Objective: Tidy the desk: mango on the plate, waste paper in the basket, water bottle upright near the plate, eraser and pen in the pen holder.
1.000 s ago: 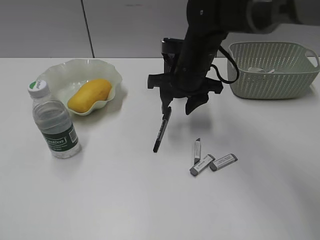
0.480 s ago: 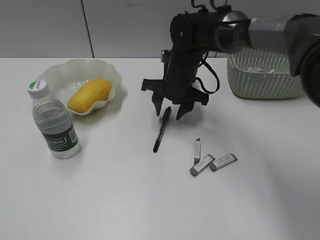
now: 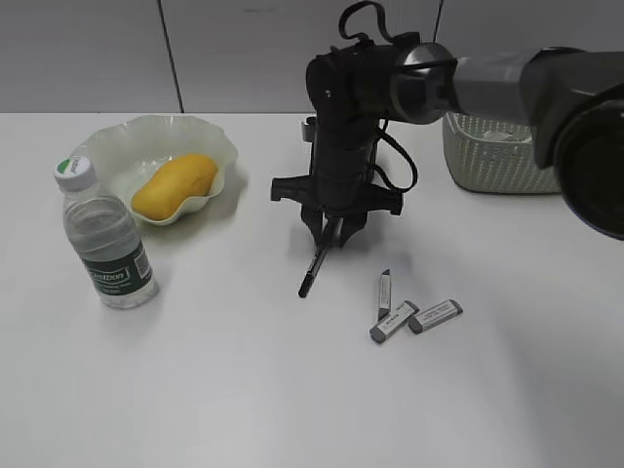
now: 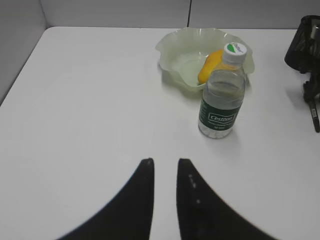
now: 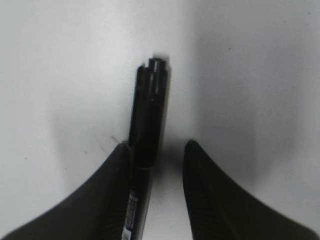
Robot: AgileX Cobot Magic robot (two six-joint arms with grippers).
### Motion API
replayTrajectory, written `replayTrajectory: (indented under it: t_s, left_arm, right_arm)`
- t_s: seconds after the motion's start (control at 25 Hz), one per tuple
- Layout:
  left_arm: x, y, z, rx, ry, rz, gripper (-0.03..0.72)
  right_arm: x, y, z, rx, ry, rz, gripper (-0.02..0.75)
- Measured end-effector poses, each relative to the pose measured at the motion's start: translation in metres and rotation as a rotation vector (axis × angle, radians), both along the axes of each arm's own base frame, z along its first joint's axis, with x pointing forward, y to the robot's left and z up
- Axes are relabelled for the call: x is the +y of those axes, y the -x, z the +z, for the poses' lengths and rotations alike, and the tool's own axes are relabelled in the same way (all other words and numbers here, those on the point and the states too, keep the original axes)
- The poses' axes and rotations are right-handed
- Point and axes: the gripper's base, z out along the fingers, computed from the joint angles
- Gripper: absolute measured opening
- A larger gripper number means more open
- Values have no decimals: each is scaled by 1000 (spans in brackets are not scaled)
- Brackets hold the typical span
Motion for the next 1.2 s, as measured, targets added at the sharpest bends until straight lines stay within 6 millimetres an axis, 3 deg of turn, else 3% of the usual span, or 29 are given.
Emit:
replayTrajectory:
  t_s: [0.2, 0.36, 0.48, 0.6, 0.68, 0.8, 1.0, 1.2]
  left_arm:
    - [0, 0, 0, 0, 0, 0, 120]
    - [0, 0, 0, 0, 0, 0, 120]
    - [0, 0, 0, 0, 0, 0, 115]
    - [0, 0, 0, 0, 0, 0, 113]
    - [0, 0, 0, 0, 0, 0, 113]
    - [0, 0, 0, -1, 0, 0, 113]
    - [0, 0, 0, -1, 0, 0, 113]
    - [0, 0, 0, -1, 0, 0, 114]
  right_arm:
    - [-3, 1, 1, 6, 76, 29, 110]
    - [-4, -5, 8, -70, 113, 64, 108]
    - [-1, -9, 43, -244, 168, 143, 108]
    - [-1, -8, 104, -460, 141, 174, 105]
    - [-4, -4, 132, -566, 104, 193, 105]
    - [-12, 8, 156, -644, 63, 217, 105]
    - [-21, 21, 171, -819, 19, 317, 105]
    - [-34, 1, 157, -1021, -54, 421, 105]
